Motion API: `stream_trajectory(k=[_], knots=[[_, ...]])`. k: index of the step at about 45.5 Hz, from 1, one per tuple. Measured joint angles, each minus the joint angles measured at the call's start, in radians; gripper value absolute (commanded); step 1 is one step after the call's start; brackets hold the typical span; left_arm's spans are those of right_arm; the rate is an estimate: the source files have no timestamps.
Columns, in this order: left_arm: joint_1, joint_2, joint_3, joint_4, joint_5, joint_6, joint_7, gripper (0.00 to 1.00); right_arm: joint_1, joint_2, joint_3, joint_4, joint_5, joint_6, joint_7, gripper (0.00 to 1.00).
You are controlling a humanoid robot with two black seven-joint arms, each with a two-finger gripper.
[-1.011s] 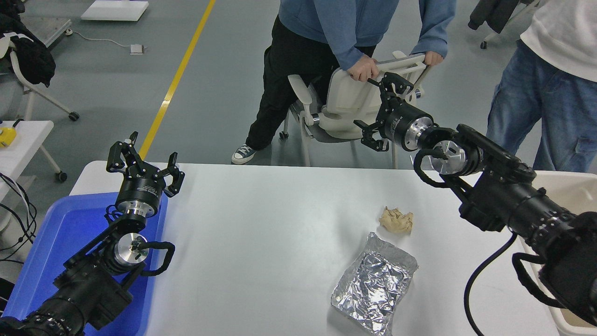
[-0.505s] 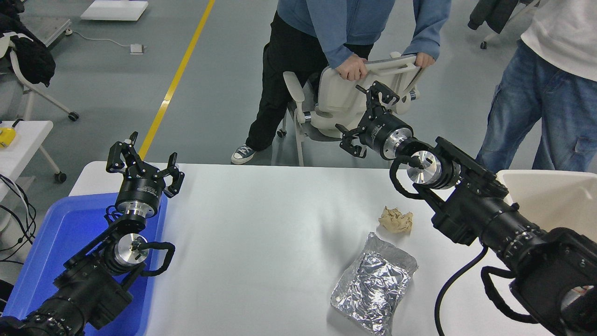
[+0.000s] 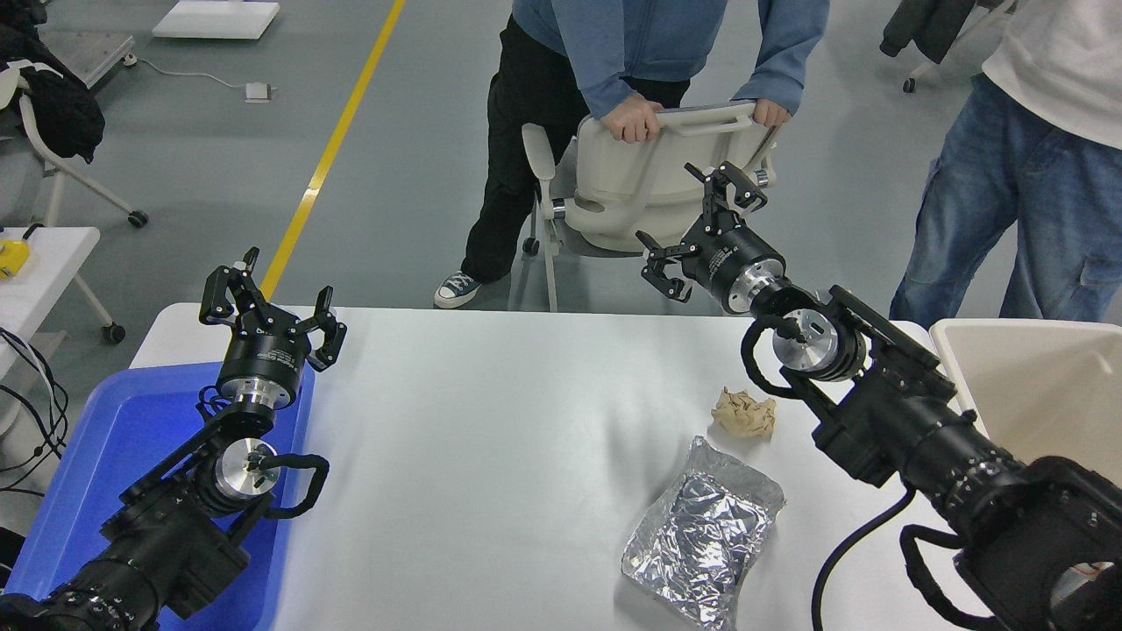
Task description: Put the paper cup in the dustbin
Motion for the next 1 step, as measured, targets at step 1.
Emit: stream_trajectory(k=[1], knots=[[0.0, 0.0, 0.0, 0.0, 0.0, 0.0, 0.0, 1.0, -0.002, 0.0, -0.002, -0.013, 0.0, 0.004, 0.006, 1.0]])
